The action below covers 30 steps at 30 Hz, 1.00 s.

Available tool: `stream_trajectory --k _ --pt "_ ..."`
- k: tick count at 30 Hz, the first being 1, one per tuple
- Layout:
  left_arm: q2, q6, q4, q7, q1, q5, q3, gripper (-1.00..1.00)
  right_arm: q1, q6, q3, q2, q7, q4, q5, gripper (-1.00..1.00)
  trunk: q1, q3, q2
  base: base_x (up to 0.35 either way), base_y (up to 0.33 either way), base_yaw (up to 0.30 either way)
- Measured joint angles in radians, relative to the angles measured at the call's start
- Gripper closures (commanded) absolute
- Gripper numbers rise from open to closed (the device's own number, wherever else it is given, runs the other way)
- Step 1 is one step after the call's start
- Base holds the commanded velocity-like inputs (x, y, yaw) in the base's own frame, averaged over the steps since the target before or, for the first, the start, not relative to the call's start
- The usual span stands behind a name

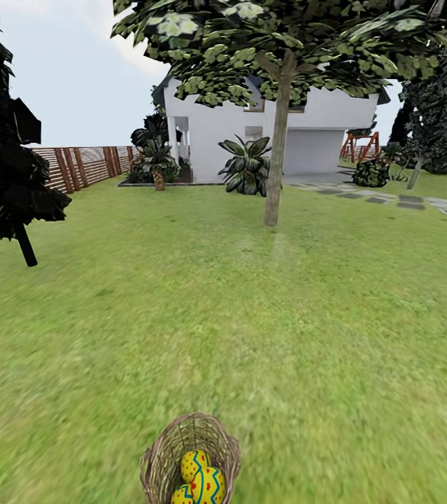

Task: Take the three Easter eggs out of the wicker basket on the lawn in the garden, then place them on the lawn next to a single tree (choose any tree) so that all three eggs are next to the same tree and none are left in the basket.

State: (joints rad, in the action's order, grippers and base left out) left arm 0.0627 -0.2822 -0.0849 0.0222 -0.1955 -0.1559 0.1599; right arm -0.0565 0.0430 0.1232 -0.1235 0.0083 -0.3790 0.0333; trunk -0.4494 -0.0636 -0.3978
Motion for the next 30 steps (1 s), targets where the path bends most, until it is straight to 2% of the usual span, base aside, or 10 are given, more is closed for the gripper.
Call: stream_trajectory --k 30 --pt "-0.004 0.0 -0.002 0.012 -0.001 -0.003 0.003 -1.0 0.0 0.002 -0.007 0.001 -0.001 0.0 -0.003 -1.0 0.0 0.0 0.0 0.022 0.01 0.002"
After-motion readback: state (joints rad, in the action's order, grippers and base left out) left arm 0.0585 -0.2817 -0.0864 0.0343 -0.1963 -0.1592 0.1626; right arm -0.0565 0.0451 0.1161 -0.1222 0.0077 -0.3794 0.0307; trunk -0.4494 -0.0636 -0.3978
